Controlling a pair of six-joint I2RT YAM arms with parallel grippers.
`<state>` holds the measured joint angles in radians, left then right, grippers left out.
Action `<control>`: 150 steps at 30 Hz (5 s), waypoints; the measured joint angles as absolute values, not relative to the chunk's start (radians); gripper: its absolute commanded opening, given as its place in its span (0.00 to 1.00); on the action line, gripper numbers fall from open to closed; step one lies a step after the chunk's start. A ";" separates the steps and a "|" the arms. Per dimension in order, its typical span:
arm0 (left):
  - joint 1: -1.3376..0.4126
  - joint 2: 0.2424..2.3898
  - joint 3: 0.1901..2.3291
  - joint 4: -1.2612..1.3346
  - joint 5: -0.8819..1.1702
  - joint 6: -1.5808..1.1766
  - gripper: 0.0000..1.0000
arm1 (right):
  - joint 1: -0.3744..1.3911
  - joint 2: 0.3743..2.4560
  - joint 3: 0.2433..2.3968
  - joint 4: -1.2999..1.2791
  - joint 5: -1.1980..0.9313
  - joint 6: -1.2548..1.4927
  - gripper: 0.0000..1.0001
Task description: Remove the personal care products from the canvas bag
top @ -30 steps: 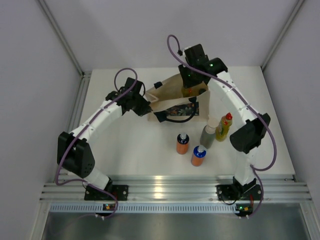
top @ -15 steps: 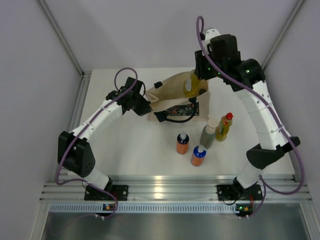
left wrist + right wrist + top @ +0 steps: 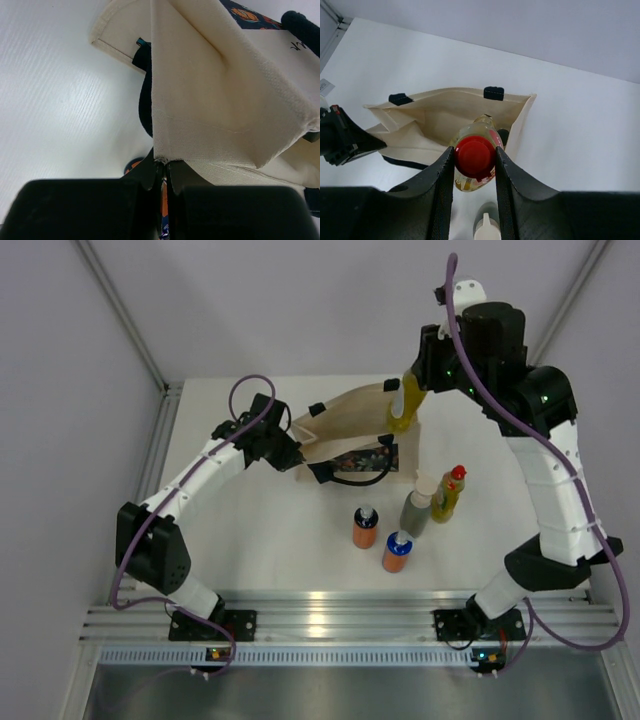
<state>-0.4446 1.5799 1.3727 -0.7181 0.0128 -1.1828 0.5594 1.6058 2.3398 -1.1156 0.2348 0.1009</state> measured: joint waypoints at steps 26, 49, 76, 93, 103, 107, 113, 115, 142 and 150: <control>-0.443 1.580 1.375 -0.718 0.023 -1.179 0.00 | 0.220 1.383 1.880 -0.985 0.350 0.127 0.00; -0.441 1.602 1.391 -0.717 0.033 -1.161 0.00 | 0.037 1.121 1.003 -0.475 0.249 0.159 0.00; -0.441 1.625 1.423 -0.719 0.034 -1.134 0.00 | 0.113 1.140 1.285 -0.466 0.140 0.224 0.46; -0.441 1.615 1.425 -0.719 0.033 -1.233 0.00 | 0.559 1.710 1.836 -0.818 0.286 0.353 0.44; -0.450 1.578 1.389 -0.713 0.037 -1.285 0.00 | 0.559 1.592 1.597 -0.849 0.369 0.398 0.47; -0.453 1.553 1.355 -0.702 0.031 -1.312 0.00 | 0.550 1.591 1.577 -0.839 0.360 0.390 0.48; -0.455 1.537 1.333 -0.693 0.028 -1.337 0.00 | 0.478 1.654 1.635 -0.828 0.350 0.355 0.52; -0.455 1.535 1.324 -0.688 0.027 -1.340 0.00 | 0.453 1.685 1.664 -0.829 0.350 0.343 0.53; -0.456 1.532 1.308 -0.655 0.016 -1.359 0.00 | 0.390 1.941 1.793 -0.807 0.299 0.162 0.03; -0.456 1.548 1.346 -0.676 0.010 -1.334 0.00 | 0.387 1.942 1.803 -0.804 0.230 0.156 0.00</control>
